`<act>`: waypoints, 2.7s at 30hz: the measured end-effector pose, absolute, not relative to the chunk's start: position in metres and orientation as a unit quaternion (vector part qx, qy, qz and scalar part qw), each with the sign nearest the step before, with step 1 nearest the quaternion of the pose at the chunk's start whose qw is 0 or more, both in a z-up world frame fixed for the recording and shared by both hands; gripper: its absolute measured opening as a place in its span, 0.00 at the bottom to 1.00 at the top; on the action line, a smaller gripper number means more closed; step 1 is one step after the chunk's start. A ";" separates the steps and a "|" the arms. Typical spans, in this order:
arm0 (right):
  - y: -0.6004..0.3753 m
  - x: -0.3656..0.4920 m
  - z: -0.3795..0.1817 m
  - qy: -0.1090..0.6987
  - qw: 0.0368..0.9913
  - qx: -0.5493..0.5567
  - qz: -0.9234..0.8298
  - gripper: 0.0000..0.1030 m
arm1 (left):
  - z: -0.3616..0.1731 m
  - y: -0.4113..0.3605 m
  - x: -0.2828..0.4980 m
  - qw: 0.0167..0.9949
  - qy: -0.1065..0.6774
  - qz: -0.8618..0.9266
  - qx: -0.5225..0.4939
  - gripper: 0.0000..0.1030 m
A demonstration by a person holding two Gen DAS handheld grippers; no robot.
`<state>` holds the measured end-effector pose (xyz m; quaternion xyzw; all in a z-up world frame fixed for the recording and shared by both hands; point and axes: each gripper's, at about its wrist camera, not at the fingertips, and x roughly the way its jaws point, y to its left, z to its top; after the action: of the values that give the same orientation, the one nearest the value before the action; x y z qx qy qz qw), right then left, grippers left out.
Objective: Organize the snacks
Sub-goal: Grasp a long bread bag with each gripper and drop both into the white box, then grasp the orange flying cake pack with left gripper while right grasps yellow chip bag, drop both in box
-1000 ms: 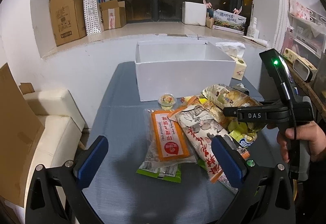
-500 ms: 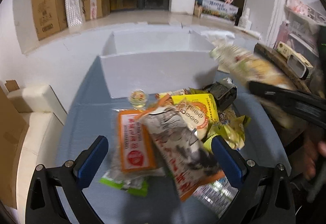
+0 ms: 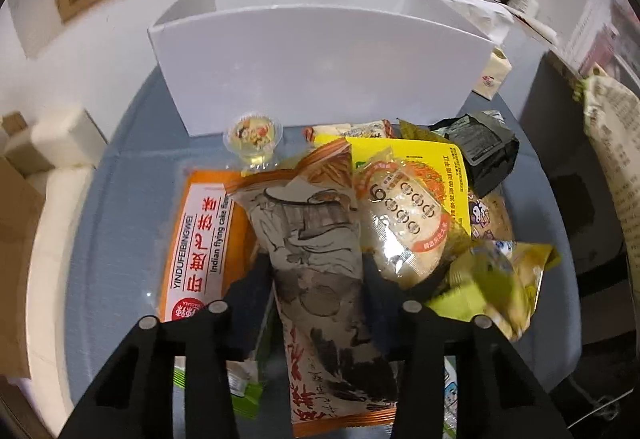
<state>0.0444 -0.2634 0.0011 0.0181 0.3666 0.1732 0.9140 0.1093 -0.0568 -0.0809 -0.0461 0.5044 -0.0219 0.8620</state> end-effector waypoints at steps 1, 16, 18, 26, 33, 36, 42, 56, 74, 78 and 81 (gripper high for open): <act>-0.263 0.045 0.000 0.368 0.913 0.019 0.174 0.47 | -0.078 -0.056 0.107 0.862 0.504 -0.024 -0.045 0.41; -0.232 0.108 0.026 0.336 0.921 0.027 0.194 0.47 | 0.036 0.000 0.129 0.927 0.363 -0.080 -0.045 0.39; -0.219 0.135 0.034 0.334 0.922 0.025 0.196 0.47 | 0.048 0.007 0.155 0.926 0.363 -0.087 -0.049 0.39; -0.176 0.252 0.044 0.369 0.915 0.031 0.162 0.47 | 0.060 0.013 0.272 0.919 0.388 -0.070 0.007 0.39; -0.159 0.307 0.031 0.391 0.909 0.018 0.142 0.65 | 0.031 0.017 0.330 0.907 0.419 -0.038 0.020 0.85; -0.162 0.312 0.022 0.405 0.904 0.017 0.134 1.00 | 0.023 0.027 0.327 0.907 0.420 -0.043 -0.002 1.00; -0.191 0.296 0.029 0.386 0.909 0.066 0.146 1.00 | 0.029 0.040 0.295 0.917 0.395 -0.044 -0.024 1.00; -0.219 0.172 0.047 0.341 0.914 0.043 0.217 1.00 | 0.023 0.027 0.146 0.929 0.361 -0.076 0.011 1.00; -0.237 0.056 -0.064 0.419 0.883 0.053 0.204 1.00 | -0.022 0.045 -0.008 0.932 0.358 -0.036 -0.047 1.00; -0.228 0.073 -0.091 0.455 0.862 0.075 0.210 1.00 | -0.025 0.051 -0.006 0.928 0.363 -0.040 -0.066 1.00; -0.226 0.087 -0.105 0.470 0.855 0.088 0.201 1.00 | -0.027 0.049 -0.004 0.928 0.367 -0.038 -0.061 1.00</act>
<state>0.0865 -0.2260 -0.1049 0.0883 0.4700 0.2012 0.8549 -0.0041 0.0491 -0.0275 -0.0606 0.3666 -0.0382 0.9276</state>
